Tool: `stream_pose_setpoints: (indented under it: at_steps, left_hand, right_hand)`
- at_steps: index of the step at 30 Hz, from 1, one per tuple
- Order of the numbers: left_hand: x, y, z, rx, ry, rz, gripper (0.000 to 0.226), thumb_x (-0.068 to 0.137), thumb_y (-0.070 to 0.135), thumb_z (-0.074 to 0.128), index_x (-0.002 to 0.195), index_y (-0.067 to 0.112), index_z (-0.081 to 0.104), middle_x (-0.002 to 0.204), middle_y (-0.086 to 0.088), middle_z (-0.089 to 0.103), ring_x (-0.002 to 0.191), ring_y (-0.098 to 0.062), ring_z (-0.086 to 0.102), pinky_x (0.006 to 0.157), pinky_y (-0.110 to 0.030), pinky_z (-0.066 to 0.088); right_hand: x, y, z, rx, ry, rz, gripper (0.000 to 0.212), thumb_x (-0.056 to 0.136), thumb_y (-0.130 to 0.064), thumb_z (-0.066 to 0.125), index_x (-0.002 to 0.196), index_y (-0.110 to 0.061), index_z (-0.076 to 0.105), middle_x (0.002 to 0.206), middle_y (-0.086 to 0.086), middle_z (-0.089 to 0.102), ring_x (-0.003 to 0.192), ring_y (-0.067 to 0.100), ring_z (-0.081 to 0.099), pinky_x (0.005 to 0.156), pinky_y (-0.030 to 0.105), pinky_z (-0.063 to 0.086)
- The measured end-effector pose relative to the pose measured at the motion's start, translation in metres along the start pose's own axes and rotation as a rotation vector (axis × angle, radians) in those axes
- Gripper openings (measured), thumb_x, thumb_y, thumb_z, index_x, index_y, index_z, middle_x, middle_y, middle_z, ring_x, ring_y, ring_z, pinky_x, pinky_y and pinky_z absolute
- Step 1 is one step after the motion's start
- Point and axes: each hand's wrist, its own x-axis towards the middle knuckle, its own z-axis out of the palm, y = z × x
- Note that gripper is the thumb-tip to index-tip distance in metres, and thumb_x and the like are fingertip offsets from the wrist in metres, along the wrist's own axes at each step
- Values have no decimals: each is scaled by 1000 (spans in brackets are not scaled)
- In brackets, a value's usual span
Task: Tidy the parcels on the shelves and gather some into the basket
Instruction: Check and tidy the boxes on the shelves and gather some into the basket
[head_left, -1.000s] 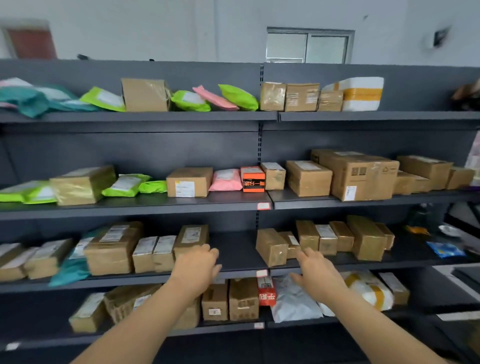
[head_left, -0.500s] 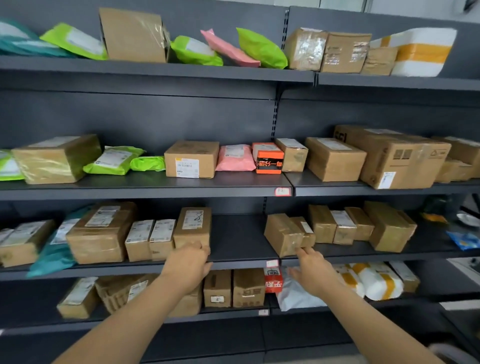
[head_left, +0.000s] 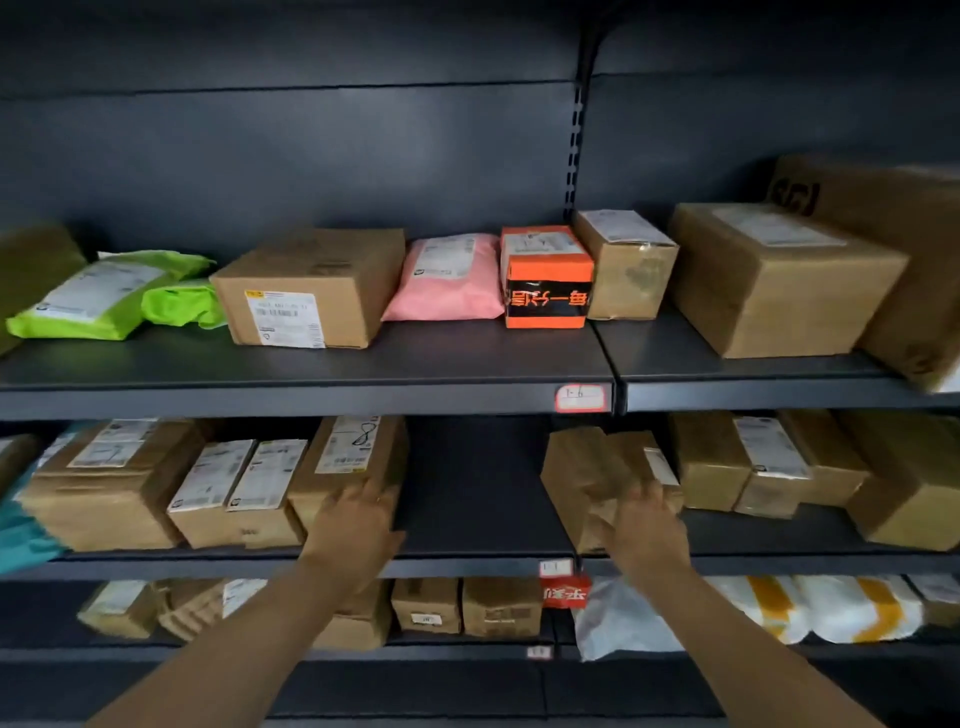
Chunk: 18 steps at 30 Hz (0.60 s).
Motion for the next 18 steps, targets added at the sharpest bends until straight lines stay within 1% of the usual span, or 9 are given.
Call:
stream_pose_setpoints:
  at_steps: [2,5,7,10,12,14,15,16,18]
  left_hand:
    - [17,2,10,14,-39,-26,64,95,45,42,149,19,19,154,-4,23,141,-24,21,114,-40,23]
    - [34,2,22,19,-70,-62,67,96,48,40,150,16,15,157,-5,15,144,-26,14,116,-43,19]
    - [44,-2,28,1,-88,-81,69,96,48,41,150,15,14,158,-3,12,145,-25,12,116,-43,18]
    - [52,-12,39,-28,-120,-101,70,95,47,42,151,15,13,158,-2,12,145,-24,12,117,-43,18]
    - [53,-18,46,-67,-130,-101,69,95,47,44,150,17,16,157,0,15,143,-22,17,116,-42,22]
    - [54,-24,52,-99,-91,-92,66,94,43,47,149,18,20,155,2,22,140,-20,26,113,-38,27]
    - [54,-27,53,-112,-52,-85,63,94,41,48,148,19,24,153,3,27,137,-19,31,111,-35,30]
    - [56,-29,54,-133,-17,-80,60,94,38,49,147,20,28,150,3,33,135,-18,35,110,-32,32]
    - [60,-34,55,-192,22,-67,55,93,35,51,144,20,35,147,4,39,132,-16,38,109,-27,33]
  right_hand:
    - [19,1,6,38,2,36,76,89,-54,51,143,-9,21,143,14,31,130,31,36,103,42,38]
    - [39,-1,17,62,-34,88,95,85,-61,51,148,-7,6,151,15,20,137,34,28,108,44,32]
    - [45,-2,28,36,-59,95,97,84,-61,53,148,-6,5,151,16,19,138,34,26,109,44,32]
    - [49,-5,40,-10,-11,49,87,83,-57,55,143,-8,16,140,17,26,130,34,33,103,41,40]
    - [50,-8,43,18,25,49,89,80,-57,60,142,-9,17,135,18,27,125,35,33,100,39,40]
    - [48,-14,47,36,46,55,94,76,-54,66,143,-8,19,134,20,29,121,36,34,98,38,38]
    - [46,-18,50,27,81,21,96,71,-51,72,141,-6,25,132,20,33,117,37,37,97,39,39]
    - [45,-23,55,8,121,-41,98,61,-46,80,137,-2,36,127,21,40,110,38,41,92,42,43]
    - [43,-35,67,-33,196,-188,97,35,-34,91,119,2,56,114,22,51,94,38,45,77,46,51]
